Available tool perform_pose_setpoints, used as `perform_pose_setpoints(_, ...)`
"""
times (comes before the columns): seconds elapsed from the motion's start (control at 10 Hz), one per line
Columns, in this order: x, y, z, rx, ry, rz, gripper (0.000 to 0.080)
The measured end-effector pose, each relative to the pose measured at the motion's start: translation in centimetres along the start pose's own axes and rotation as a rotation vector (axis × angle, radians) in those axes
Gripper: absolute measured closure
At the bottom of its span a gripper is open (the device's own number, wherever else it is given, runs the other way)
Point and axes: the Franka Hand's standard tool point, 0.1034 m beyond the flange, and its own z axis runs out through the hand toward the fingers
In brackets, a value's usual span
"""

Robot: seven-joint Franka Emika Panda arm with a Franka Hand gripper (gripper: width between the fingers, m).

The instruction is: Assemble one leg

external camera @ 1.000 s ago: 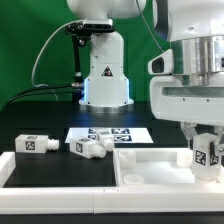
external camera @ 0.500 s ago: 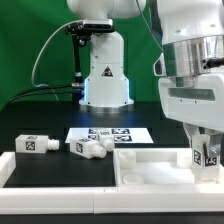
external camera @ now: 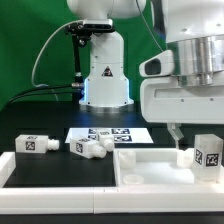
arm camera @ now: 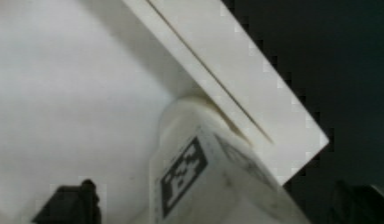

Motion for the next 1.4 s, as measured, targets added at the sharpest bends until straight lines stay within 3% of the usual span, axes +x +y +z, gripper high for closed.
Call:
perform_pose_setpoints(0.3, 0.41, 0.41, 0.06, -0.009, 0.005, -0.206, 0.015)
perform_pose_setpoints(0.5, 0.0, 0.15, 0.14, -0.08, 0.022, -0.607, 0.015)
perform_pose_setpoints(0.6, -0.16, -0.15, -0.02, -0.103, 0.007, -0.773, 0.015)
perform_pose_setpoints(0.8, -0.48, -0.45, 0.05, -0.106, 0.006, -0.819, 0.015)
perform_pose_setpoints(0.9, -0.41, -0.4, 0.04, -0.107, 0.007, -0.8, 0.0237)
perform_pose_setpoints(1.0, -0.41, -0.4, 0.04, -0.107, 0.007, -0.799, 0.0237)
perform_pose_setpoints(1.1, -0.43, -0.42, 0.05, -0.105, 0.01, -0.748, 0.0438)
perform_pose_setpoints(1.2, -0.45, -0.42, 0.06, -0.104, 0.014, -0.656, 0.0512)
perform_pose_setpoints(1.4, -0.46, -0.44, 0.06, -0.102, 0.021, -0.543, 0.0512)
